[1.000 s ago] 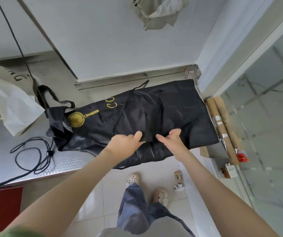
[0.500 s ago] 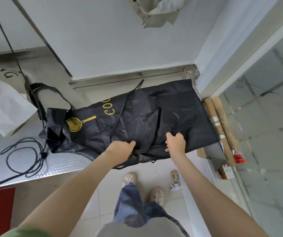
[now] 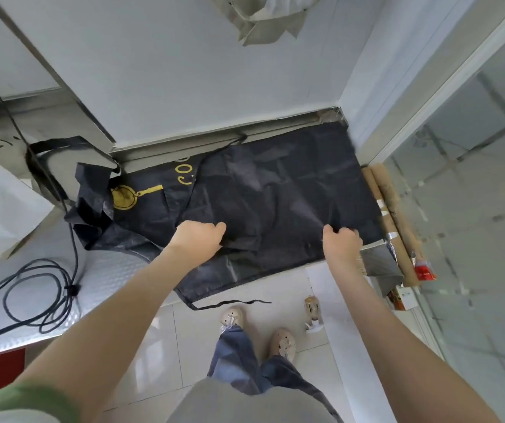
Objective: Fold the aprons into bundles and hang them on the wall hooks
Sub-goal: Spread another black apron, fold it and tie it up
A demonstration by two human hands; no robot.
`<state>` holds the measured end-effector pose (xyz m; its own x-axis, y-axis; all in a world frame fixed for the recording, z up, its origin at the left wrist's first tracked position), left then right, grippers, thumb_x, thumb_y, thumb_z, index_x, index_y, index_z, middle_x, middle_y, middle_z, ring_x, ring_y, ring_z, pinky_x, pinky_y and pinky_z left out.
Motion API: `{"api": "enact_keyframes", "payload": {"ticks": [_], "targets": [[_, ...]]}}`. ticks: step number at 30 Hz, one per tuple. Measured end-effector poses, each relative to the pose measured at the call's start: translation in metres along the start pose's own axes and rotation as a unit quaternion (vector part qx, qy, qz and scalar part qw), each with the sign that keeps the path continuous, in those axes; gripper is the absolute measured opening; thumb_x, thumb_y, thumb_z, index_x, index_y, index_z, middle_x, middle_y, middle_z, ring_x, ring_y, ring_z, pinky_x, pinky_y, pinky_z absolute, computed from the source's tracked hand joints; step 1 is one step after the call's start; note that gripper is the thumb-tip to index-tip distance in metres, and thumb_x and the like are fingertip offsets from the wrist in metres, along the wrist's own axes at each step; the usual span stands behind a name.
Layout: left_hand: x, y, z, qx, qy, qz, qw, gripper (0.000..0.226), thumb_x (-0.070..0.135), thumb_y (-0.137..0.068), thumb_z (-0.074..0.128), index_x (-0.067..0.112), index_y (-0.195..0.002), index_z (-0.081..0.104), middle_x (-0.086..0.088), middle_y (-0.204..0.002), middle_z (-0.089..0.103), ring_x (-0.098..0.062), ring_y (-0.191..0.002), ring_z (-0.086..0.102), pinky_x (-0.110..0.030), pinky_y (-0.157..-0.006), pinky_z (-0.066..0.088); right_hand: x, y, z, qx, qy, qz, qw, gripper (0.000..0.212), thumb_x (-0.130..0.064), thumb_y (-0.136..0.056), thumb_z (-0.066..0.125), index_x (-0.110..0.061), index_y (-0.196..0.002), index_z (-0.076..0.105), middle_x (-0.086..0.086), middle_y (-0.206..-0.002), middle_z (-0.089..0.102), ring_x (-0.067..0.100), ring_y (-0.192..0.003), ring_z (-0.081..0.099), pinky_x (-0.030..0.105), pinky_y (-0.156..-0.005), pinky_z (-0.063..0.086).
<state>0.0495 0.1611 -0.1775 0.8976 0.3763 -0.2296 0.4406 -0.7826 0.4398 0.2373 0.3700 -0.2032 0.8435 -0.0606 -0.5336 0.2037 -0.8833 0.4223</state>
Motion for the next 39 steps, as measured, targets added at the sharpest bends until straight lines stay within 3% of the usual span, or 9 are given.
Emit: {"api": "enact_keyframes", "payload": {"ticks": [3, 6, 8, 11, 16, 22, 28, 33, 39], "targets": [[0.022, 0.010, -0.007, 0.046, -0.009, 0.064, 0.997, 0.027, 0.036, -0.102, 0.034, 0.015, -0.117, 0.042, -0.001, -0.100, 0.062, -0.024, -0.088, 0.063, -0.031, -0.066, 0.044, 0.013, -0.001, 0.000, -0.023, -0.017, 0.008, 1.000, 0.039, -0.020, -0.097, 0.046, 0.012, -0.117, 0.056, 0.023, -0.131, 0.044, 0.037, -0.104, 0.053, 0.039, -0.094, 0.041], [0.048, 0.018, 0.003, 0.028, -0.019, 0.169, 0.985, 0.028, 0.034, -0.103, 0.028, 0.014, -0.116, 0.044, -0.002, -0.098, 0.062, -0.026, -0.086, 0.063, -0.033, -0.064, 0.039, 0.016, 0.001, -0.003, -0.028, -0.029, 0.011, 0.999, 0.036, -0.014, -0.096, 0.046, 0.015, -0.115, 0.055, 0.023, -0.131, 0.044, 0.032, -0.091, 0.048, 0.034, -0.085, 0.037], [0.056, 0.020, 0.012, 0.007, -0.025, 0.216, 0.976, 0.030, 0.034, -0.102, 0.029, 0.015, -0.117, 0.047, -0.003, -0.096, 0.064, -0.026, -0.082, 0.062, -0.034, -0.063, 0.041, 0.021, 0.003, -0.006, -0.024, -0.046, 0.020, 0.998, 0.034, -0.014, -0.094, 0.048, 0.012, -0.113, 0.056, 0.022, -0.130, 0.047, 0.027, -0.087, 0.045, 0.038, -0.088, 0.040], [0.059, 0.020, 0.019, -0.030, -0.020, 0.228, 0.973, 0.033, 0.038, -0.101, 0.029, 0.017, -0.115, 0.051, -0.003, -0.095, 0.066, -0.025, -0.081, 0.063, -0.036, -0.069, 0.049, 0.031, 0.004, -0.010, -0.018, -0.065, 0.040, 0.997, 0.029, -0.020, -0.089, 0.052, 0.004, -0.102, 0.059, 0.017, -0.118, 0.055, 0.029, -0.090, 0.053, 0.046, -0.090, 0.047], [0.076, 0.022, -0.001, -0.015, -0.009, 0.238, 0.971, 0.033, 0.037, -0.103, 0.028, 0.016, -0.112, 0.052, -0.005, -0.095, 0.066, -0.027, -0.083, 0.062, -0.034, -0.066, 0.041, 0.034, -0.002, -0.021, -0.005, -0.138, 0.058, 0.989, 0.018, -0.020, -0.091, 0.047, -0.003, -0.090, 0.053, 0.015, -0.102, 0.058, 0.031, -0.089, 0.055, 0.043, -0.083, 0.048], [0.100, 0.021, 0.004, -0.064, 0.002, 0.196, 0.978, 0.033, 0.036, -0.101, 0.032, 0.013, -0.113, 0.051, -0.006, -0.104, 0.063, -0.028, -0.091, 0.061, -0.033, -0.066, 0.039, 0.039, -0.006, -0.020, -0.016, -0.198, 0.056, 0.979, 0.017, -0.021, -0.091, 0.042, -0.007, -0.096, 0.050, 0.015, -0.108, 0.058, 0.034, -0.093, 0.062, 0.049, -0.087, 0.053], [0.120, 0.018, 0.017, -0.032, 0.092, 0.053, 0.994, 0.064, 0.063, -0.087, 0.048, 0.009, -0.121, 0.037, -0.007, -0.111, 0.053, -0.025, -0.098, 0.056, -0.033, -0.065, 0.035, 0.048, -0.013, -0.017, -0.035, -0.197, 0.056, 0.978, 0.027, -0.027, -0.096, 0.035, -0.012, -0.117, 0.043, 0.013, -0.122, 0.053, 0.034, -0.102, 0.060, 0.051, -0.091, 0.052], [0.138, 0.013, 0.009, 0.012, 0.101, 0.035, 0.994, 0.047, 0.048, -0.094, 0.047, 0.009, -0.117, 0.035, -0.009, -0.113, 0.048, -0.026, -0.097, 0.052, -0.033, -0.065, 0.035, 0.045, -0.013, -0.019, -0.041, -0.183, 0.056, 0.981, 0.034, -0.027, -0.102, 0.030, -0.008, -0.130, 0.036, 0.012, -0.131, 0.050, 0.034, -0.111, 0.056, 0.050, -0.096, 0.050], [0.148, 0.005, -0.001, 0.001, 0.109, 0.019, 0.994, 0.030, 0.030, -0.096, 0.043, 0.009, -0.116, 0.038, -0.010, -0.112, 0.047, -0.025, -0.096, 0.051, -0.032, -0.065, 0.034, 0.051, -0.019, -0.020, -0.052, -0.208, 0.080, 0.973, 0.035, -0.019, -0.104, 0.029, 0.002, -0.132, 0.031, 0.018, -0.132, 0.049, 0.038, -0.113, 0.056, 0.046, -0.093, 0.051]]}}
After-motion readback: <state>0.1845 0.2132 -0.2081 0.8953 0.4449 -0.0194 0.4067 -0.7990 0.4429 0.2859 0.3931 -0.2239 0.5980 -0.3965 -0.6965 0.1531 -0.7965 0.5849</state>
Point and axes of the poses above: each hand's wrist, its own y-axis away from the middle knuckle, its own z-axis out of the palm, x = y × z, the point moved 7 cm from there along -y, towards the middle knuckle
